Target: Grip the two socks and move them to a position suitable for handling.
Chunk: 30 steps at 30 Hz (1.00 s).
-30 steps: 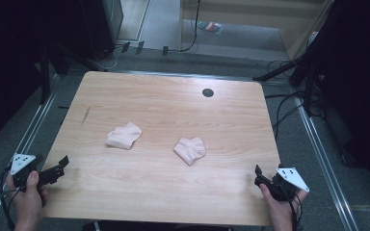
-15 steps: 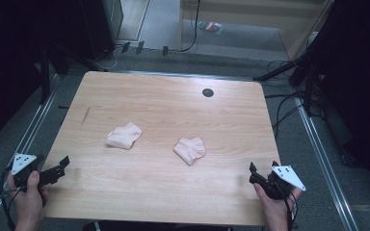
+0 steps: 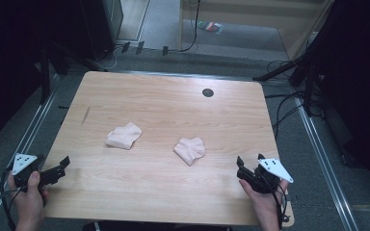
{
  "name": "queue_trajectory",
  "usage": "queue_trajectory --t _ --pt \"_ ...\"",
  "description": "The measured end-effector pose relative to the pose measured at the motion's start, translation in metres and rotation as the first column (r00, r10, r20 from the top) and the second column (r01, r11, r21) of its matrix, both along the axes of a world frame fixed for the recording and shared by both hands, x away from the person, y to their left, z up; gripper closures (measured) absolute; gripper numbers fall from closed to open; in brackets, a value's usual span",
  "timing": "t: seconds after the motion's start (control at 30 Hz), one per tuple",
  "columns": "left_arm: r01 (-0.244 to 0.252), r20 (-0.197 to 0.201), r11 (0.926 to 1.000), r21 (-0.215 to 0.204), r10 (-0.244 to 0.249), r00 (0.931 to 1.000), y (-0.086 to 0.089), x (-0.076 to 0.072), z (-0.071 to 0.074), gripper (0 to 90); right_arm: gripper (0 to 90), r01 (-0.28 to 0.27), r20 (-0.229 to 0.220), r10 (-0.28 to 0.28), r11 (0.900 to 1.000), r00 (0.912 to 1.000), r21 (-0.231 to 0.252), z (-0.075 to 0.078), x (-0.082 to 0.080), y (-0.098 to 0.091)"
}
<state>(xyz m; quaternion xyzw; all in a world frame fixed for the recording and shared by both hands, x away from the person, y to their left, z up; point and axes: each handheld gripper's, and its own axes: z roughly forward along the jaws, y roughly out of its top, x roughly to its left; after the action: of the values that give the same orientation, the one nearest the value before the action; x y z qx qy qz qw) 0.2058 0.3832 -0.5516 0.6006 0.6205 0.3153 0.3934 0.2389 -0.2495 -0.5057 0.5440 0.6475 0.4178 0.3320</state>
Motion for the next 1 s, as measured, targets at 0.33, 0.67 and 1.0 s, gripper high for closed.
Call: queue_trajectory --t 0.33,0.67,1.0 --pt "0.000 -0.002 1.0000 0.000 0.000 1.0000 0.000 0.000 0.000 8.0 27.7 -0.058 0.017 0.057 0.9981 0.9982 0.020 0.020 0.011 0.029" --pt "-0.003 -0.005 1.0000 -0.007 0.003 1.0000 0.000 0.000 0.000 8.0 30.9 -0.151 0.007 0.151 0.9885 0.9885 -0.014 0.022 0.033 0.074" --pt "-0.004 -0.004 0.9996 -0.026 0.004 1.0000 0.002 0.001 0.000 8.0 37.4 -0.252 -0.065 0.249 0.9674 0.9662 -0.030 0.000 0.048 0.110"
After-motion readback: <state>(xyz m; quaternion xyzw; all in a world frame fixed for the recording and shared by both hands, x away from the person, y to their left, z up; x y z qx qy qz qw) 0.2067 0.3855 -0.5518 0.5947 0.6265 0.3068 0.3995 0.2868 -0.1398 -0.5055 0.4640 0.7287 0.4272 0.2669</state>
